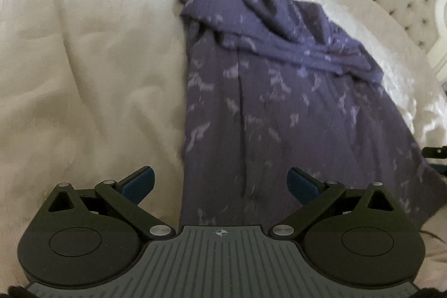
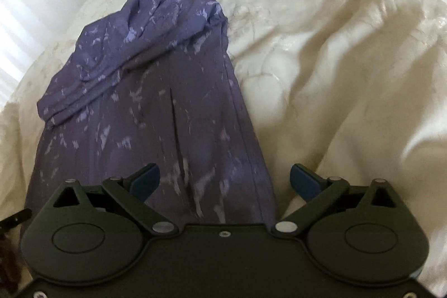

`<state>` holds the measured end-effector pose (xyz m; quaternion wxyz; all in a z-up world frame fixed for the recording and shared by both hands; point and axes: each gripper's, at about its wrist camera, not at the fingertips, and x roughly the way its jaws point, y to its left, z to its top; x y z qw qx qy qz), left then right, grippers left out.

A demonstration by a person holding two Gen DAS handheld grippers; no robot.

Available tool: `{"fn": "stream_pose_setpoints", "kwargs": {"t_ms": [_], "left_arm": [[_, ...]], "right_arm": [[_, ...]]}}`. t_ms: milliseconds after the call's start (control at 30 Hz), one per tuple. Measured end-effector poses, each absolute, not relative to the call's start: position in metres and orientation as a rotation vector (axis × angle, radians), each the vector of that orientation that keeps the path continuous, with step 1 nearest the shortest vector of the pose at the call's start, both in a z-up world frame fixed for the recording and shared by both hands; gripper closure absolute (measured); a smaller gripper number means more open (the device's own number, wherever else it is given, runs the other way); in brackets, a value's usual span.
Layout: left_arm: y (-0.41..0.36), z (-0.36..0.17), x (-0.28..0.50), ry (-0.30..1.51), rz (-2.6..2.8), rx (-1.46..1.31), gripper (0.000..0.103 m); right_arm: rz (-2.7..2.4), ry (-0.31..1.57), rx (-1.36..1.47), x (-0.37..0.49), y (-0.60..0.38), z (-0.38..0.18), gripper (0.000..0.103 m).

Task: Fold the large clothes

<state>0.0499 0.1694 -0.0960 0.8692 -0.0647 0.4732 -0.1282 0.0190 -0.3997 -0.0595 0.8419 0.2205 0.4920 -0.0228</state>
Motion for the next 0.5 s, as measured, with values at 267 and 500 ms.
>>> {"fn": "stream_pose_setpoints", "kwargs": {"t_ms": [267, 500], "left_arm": [[0.159, -0.116, 0.047, 1.068, -0.310, -0.077, 0.000], [0.159, -0.125, 0.051, 1.109, -0.341, -0.089, 0.000]], "right_arm": [[-0.027, 1.095, 0.304, 0.018, -0.377, -0.068, 0.001], [0.035, 1.141, 0.277, 0.022, -0.371, -0.079, 0.000]]}}
